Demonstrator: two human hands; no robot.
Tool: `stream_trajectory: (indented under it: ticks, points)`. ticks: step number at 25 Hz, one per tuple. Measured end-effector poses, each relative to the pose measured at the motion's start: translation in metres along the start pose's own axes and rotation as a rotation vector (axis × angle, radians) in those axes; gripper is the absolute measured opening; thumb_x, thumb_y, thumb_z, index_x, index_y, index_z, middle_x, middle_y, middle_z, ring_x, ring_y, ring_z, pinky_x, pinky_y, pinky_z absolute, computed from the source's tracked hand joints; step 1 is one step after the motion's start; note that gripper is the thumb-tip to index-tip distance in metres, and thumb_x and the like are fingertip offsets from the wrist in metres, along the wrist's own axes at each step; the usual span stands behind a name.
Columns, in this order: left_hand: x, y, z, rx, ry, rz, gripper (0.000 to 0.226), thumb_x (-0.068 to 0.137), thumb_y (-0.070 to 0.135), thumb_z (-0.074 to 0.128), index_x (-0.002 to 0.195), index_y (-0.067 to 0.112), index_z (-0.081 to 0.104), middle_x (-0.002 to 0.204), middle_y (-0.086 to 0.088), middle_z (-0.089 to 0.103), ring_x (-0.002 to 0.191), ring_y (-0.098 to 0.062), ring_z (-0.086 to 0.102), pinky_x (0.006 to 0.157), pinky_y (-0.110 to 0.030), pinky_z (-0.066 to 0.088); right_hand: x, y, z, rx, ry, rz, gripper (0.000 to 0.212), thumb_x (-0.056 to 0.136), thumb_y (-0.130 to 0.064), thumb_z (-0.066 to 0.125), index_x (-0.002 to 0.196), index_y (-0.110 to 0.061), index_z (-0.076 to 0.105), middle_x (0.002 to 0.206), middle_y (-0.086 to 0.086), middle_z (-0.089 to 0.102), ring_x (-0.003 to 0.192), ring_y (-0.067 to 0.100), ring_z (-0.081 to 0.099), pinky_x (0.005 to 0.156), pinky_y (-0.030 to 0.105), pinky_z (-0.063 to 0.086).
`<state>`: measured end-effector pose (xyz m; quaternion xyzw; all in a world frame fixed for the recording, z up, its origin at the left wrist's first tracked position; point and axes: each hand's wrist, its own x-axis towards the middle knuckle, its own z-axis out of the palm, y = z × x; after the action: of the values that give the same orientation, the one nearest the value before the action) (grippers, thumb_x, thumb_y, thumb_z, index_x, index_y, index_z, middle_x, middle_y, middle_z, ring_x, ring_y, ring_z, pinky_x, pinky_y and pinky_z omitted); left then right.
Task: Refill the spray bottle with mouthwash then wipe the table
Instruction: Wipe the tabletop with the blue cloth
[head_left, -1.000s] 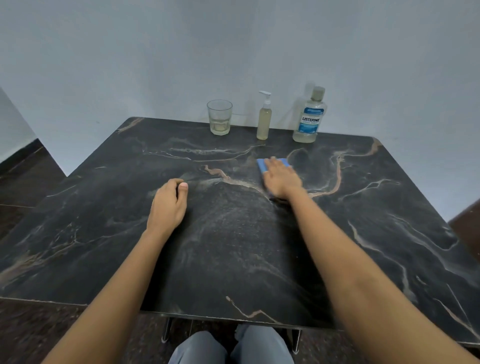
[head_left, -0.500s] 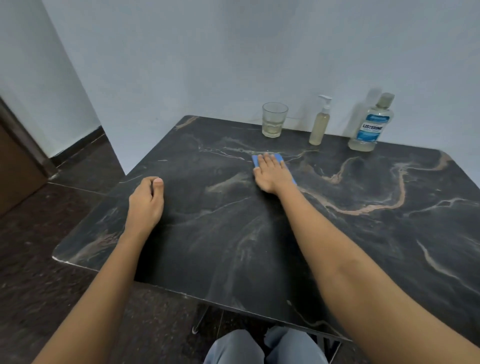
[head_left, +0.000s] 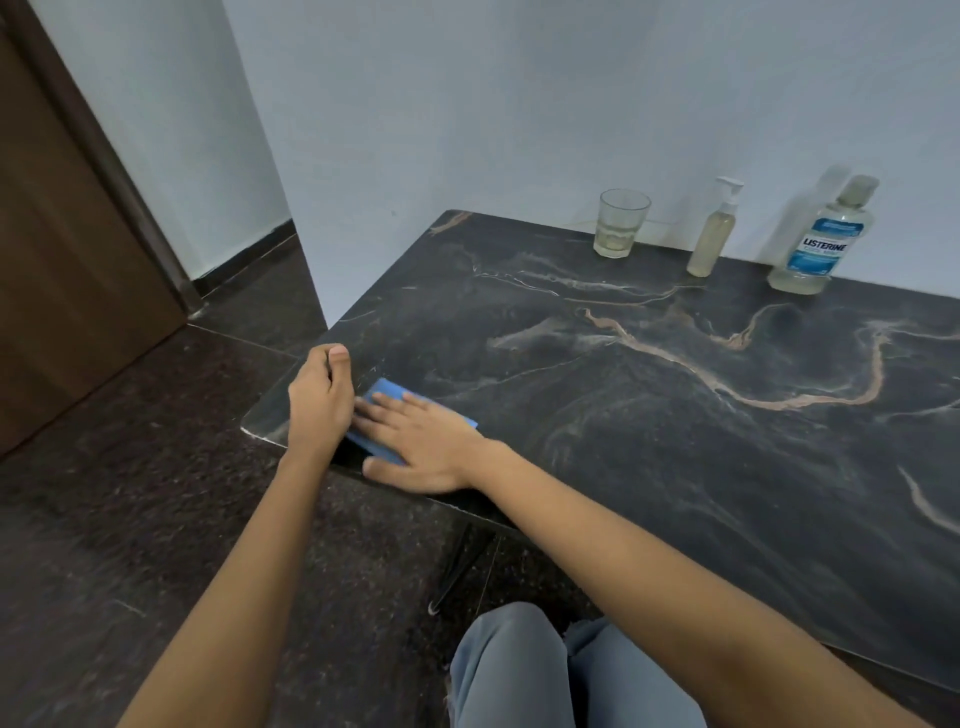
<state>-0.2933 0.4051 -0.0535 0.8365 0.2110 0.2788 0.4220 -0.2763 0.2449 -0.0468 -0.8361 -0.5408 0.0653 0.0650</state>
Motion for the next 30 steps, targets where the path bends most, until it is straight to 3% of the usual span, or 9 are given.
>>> stream_trajectory:
  ticks: [3, 6, 8, 10, 12, 15, 21, 25, 30]
  points:
    - [-0.011, 0.005, -0.005, -0.016, -0.009, -0.022, 0.036, 0.102, 0.036, 0.035, 0.106, 0.009, 0.059, 0.089, 0.000, 0.055, 0.084, -0.015, 0.047, 0.071, -0.021, 0.027, -0.043, -0.016, -0.002, -0.031, -0.037, -0.097, 0.079, 0.092, -0.050, 0.050, 0.153, -0.020, 0.010, 0.162, 0.002, 0.005, 0.149, 0.017, 0.002, 0.119, 0.036, 0.000]
    - [-0.025, 0.014, -0.005, -0.029, -0.061, -0.025, 0.035, 0.102, 0.036, 0.034, 0.106, 0.010, 0.058, 0.091, 0.002, 0.055, 0.086, -0.014, 0.046, 0.076, -0.023, 0.028, -0.081, -0.024, -0.006, 0.011, -0.103, -0.142, 0.082, 0.086, -0.022, 0.057, 0.154, -0.020, 0.011, 0.162, 0.000, 0.003, 0.149, 0.015, 0.000, 0.122, 0.039, 0.002]
    - [-0.031, 0.022, -0.002, -0.036, -0.108, -0.030, 0.032, 0.102, 0.038, 0.033, 0.102, 0.015, 0.056, 0.092, 0.003, 0.055, 0.088, -0.015, 0.047, 0.078, -0.026, 0.029, -0.103, -0.022, -0.015, 0.233, -0.187, -0.106, 0.076, 0.086, -0.010, 0.051, 0.153, -0.024, 0.016, 0.161, -0.004, 0.008, 0.149, 0.014, 0.003, 0.121, 0.042, 0.006]
    - [-0.032, 0.031, 0.001, -0.035, -0.153, -0.032, 0.031, 0.101, 0.041, 0.031, 0.098, 0.018, 0.052, 0.092, 0.002, 0.056, 0.089, -0.016, 0.048, 0.079, -0.028, 0.030, -0.122, -0.014, -0.034, 0.640, -0.268, 0.031, 0.068, 0.086, -0.007, 0.046, 0.148, -0.030, 0.029, 0.157, -0.010, 0.024, 0.145, 0.021, 0.022, 0.118, 0.047, 0.019]
    - [-0.030, 0.040, 0.007, -0.038, -0.190, -0.028, 0.034, 0.101, 0.044, 0.030, 0.099, 0.018, 0.052, 0.092, 0.001, 0.057, 0.090, -0.017, 0.049, 0.079, -0.030, 0.031, -0.135, 0.002, -0.055, 0.939, -0.184, 0.163, 0.057, 0.082, -0.013, 0.046, 0.137, -0.027, 0.047, 0.138, -0.012, 0.048, 0.125, 0.016, 0.049, 0.102, 0.035, 0.040]
    - [-0.023, 0.054, 0.024, -0.073, -0.221, -0.027, 0.036, 0.100, 0.045, 0.031, 0.103, 0.017, 0.054, 0.093, 0.001, 0.057, 0.090, -0.017, 0.050, 0.080, -0.029, 0.032, -0.138, 0.038, -0.082, 1.143, -0.040, 0.347, 0.039, 0.085, -0.020, 0.047, 0.119, -0.031, 0.061, 0.110, -0.010, 0.064, 0.093, 0.005, 0.063, 0.075, 0.019, 0.049]
    - [0.006, 0.069, 0.071, -0.096, -0.259, -0.043, 0.038, 0.100, 0.046, 0.031, 0.098, 0.017, 0.055, 0.084, 0.007, 0.056, 0.082, -0.013, 0.051, 0.074, -0.028, 0.034, -0.104, 0.143, -0.122, 1.013, 0.143, 0.533, 0.022, 0.089, -0.016, 0.061, 0.109, -0.020, 0.069, 0.109, 0.007, 0.070, 0.096, 0.022, 0.066, 0.084, 0.038, 0.053]
    - [0.039, 0.072, 0.107, -0.099, -0.261, -0.033, 0.036, 0.100, 0.045, 0.032, 0.094, 0.018, 0.054, 0.084, 0.005, 0.058, 0.080, -0.012, 0.052, 0.070, -0.027, 0.036, -0.070, 0.212, -0.134, 0.973, 0.253, 0.595, 0.021, 0.084, -0.011, 0.069, 0.105, -0.014, 0.069, 0.100, 0.007, 0.073, 0.093, 0.022, 0.069, 0.083, 0.034, 0.057]
    - [0.085, 0.079, 0.147, -0.050, -0.263, 0.041, 0.036, 0.100, 0.043, 0.032, 0.086, 0.017, 0.052, 0.078, 0.003, 0.057, 0.074, -0.010, 0.052, 0.061, -0.026, 0.035, -0.011, 0.281, -0.132, 0.984, 0.353, 0.719, 0.023, 0.087, 0.003, 0.056, 0.108, -0.001, 0.065, 0.093, 0.010, 0.065, 0.082, 0.021, 0.061, 0.072, 0.033, 0.052]
